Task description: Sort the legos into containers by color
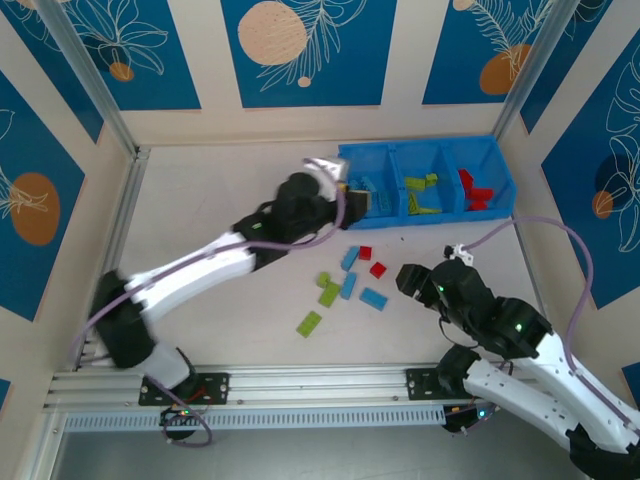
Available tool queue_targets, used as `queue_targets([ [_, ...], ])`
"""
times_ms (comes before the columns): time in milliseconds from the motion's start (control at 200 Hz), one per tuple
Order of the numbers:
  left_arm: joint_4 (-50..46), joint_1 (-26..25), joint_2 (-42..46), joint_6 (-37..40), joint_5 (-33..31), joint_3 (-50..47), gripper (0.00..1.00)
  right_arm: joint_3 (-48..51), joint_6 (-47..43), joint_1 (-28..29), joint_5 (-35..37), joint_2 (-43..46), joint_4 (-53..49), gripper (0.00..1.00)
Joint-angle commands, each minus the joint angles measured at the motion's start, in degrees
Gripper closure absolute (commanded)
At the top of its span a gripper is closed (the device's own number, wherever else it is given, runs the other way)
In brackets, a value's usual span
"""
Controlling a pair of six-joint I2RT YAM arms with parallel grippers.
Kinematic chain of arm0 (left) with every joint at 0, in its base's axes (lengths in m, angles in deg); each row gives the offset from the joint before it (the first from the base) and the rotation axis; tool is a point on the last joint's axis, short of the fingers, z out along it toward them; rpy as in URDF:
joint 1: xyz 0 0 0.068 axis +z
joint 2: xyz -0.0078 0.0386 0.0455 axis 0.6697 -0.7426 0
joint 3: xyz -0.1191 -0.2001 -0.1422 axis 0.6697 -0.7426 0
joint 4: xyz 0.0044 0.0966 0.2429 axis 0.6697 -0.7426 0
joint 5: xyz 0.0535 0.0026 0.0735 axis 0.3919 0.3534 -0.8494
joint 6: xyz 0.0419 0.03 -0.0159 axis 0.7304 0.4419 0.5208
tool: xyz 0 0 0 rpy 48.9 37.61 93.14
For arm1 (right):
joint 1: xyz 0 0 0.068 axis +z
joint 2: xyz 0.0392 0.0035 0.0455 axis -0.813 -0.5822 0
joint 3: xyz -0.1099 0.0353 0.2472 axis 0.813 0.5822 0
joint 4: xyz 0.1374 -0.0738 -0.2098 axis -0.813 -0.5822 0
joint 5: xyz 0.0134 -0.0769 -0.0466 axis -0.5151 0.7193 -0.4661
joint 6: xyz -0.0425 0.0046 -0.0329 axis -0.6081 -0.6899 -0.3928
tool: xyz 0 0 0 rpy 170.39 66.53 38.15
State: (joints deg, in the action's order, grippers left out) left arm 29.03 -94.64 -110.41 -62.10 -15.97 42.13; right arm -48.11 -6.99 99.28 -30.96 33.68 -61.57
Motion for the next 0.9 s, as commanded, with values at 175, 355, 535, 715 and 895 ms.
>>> queue_targets([
  [175, -32.59, -2.11, 26.82, 13.87, -0.71, -9.46, 0.32, -4.32, -8.25, -0.17, -9.73, -21.08, 7.85, 0.19],
  [355, -37.8, -2.16, 33.31, 28.05, -0.36, -13.28, 0.17, -5.35, -2.78, 0.43, -15.0, -35.59, 14.65, 0.22],
  [535, -38.41, -1.96, 31.72, 34.39, 0.35, -15.27, 0.01, -7.81, -0.14, 0.89, -14.94, -46.91, 16.55, 0.35],
  [715, -37.58, -1.71, 32.36, 39.15, 7.23, -20.4, 0.0, -10.89, 0.26, 1.13, -15.78, -54.61, 17.27, 0.41],
  [895, -37.73, -1.63, 32.45, 38.74, 7.12, -20.05, 0.0, -12.75, 1.46, 1.15, -14.45, -60.48, 17.46, 0.45],
])
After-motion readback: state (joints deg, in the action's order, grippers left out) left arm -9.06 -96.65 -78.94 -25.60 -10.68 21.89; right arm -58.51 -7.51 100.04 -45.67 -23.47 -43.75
